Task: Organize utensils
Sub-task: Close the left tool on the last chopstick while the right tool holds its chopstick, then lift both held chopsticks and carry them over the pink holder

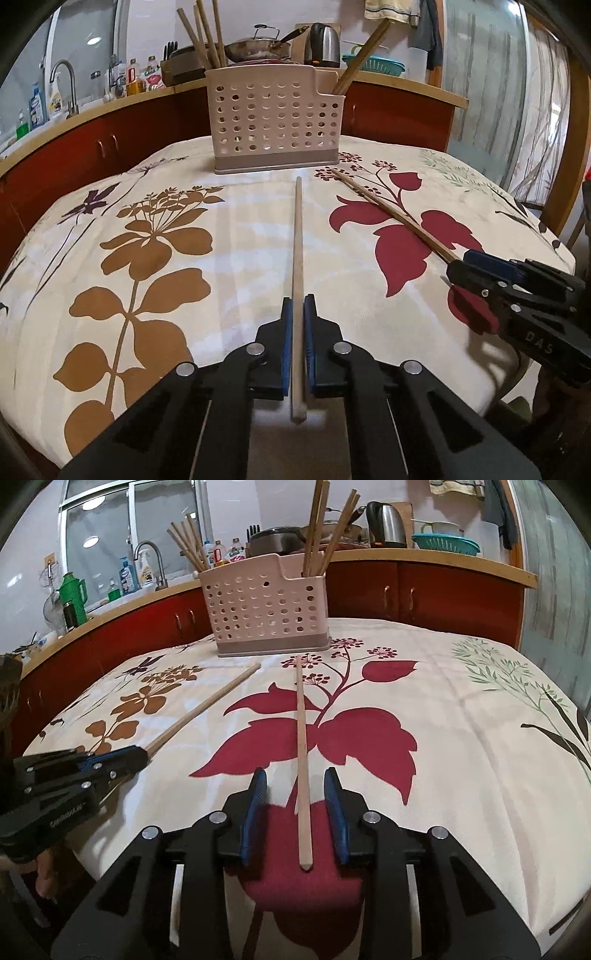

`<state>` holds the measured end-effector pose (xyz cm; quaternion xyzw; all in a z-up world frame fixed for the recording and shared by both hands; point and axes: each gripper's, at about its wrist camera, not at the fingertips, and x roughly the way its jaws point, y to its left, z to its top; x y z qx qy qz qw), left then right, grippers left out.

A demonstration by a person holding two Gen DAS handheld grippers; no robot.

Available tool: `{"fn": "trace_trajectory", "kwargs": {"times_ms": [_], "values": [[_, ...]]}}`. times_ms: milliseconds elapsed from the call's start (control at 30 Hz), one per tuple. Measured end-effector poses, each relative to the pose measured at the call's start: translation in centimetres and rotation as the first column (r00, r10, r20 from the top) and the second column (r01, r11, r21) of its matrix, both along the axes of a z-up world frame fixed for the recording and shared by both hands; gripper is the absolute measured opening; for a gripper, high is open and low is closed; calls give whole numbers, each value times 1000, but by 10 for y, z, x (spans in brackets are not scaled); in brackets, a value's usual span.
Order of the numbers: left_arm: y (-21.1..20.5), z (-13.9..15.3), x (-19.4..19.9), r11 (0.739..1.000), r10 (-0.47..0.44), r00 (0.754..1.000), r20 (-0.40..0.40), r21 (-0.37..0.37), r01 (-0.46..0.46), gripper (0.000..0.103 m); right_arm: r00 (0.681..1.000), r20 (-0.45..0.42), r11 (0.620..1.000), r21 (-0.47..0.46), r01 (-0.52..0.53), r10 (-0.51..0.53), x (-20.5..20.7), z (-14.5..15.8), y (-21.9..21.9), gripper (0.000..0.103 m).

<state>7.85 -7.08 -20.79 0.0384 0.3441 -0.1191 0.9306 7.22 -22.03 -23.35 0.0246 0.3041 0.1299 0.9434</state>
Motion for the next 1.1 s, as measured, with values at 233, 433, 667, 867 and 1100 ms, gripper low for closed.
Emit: {"fn": "trace_trajectory", "kwargs": {"times_ms": [233,433,667,867,1100], "values": [[3,-1,-3,1000,-1,1000,14,-6,1,7,1000,11,1000,-27,-7,8,-12,-1,-4,31],[4,-1,-8,1000,-13,1000,24,4,13,7,1000,5,1000,-24,10,-9,-14,-1,-10,8],[12,8,-12,1000,-11,999,32,-8,12,7,999,42,999,-40,18,-16,-20,10,-9,7],[20,31,-19,1000,-5,995,95,-18,6,7,994,107,998,-54,16,-11,-25,33,-7,7],[28,61,-23,999,5,986,169,-40,2,7,984,179,999,-35,25,-18,-31,65,-11,7]]}}
